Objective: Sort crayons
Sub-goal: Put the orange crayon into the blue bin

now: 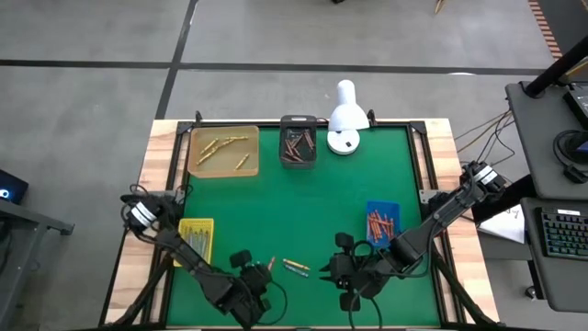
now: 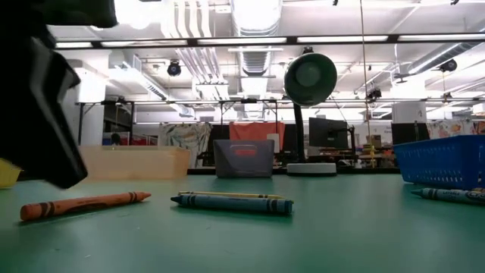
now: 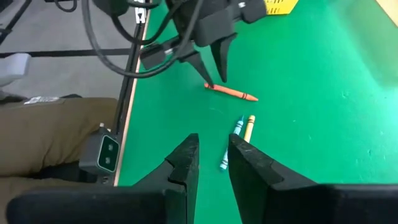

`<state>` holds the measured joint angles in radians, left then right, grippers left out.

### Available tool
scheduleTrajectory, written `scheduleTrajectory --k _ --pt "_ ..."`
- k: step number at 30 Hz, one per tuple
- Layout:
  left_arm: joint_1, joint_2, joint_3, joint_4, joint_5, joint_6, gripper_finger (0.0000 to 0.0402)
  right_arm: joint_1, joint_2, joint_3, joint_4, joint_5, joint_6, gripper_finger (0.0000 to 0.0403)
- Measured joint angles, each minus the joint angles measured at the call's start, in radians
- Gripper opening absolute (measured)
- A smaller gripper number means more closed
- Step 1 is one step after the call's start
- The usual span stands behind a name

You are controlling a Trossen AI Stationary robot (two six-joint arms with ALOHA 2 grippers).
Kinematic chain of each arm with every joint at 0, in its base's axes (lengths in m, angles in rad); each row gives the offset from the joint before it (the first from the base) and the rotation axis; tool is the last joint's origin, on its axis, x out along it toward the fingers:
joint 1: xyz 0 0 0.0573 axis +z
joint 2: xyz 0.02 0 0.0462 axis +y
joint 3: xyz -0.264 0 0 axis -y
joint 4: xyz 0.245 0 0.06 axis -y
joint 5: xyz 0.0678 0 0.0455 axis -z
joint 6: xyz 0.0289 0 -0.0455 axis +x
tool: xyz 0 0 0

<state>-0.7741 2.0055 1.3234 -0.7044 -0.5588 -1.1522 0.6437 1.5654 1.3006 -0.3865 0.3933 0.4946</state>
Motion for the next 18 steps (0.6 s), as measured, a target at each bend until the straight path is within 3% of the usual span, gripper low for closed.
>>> scheduleTrajectory --k 10,18 --pt "-0.036 0.007 -0.014 0.020 -0.106 -0.060 0.0127 0.000 0.000 0.000 0.000 0.000 0.005 0.0072" --pt "-0.034 0.007 -0.034 0.036 -0.142 -0.053 0.0135 0.000 0.006 -0.002 0.001 0.003 0.004 0.0071"
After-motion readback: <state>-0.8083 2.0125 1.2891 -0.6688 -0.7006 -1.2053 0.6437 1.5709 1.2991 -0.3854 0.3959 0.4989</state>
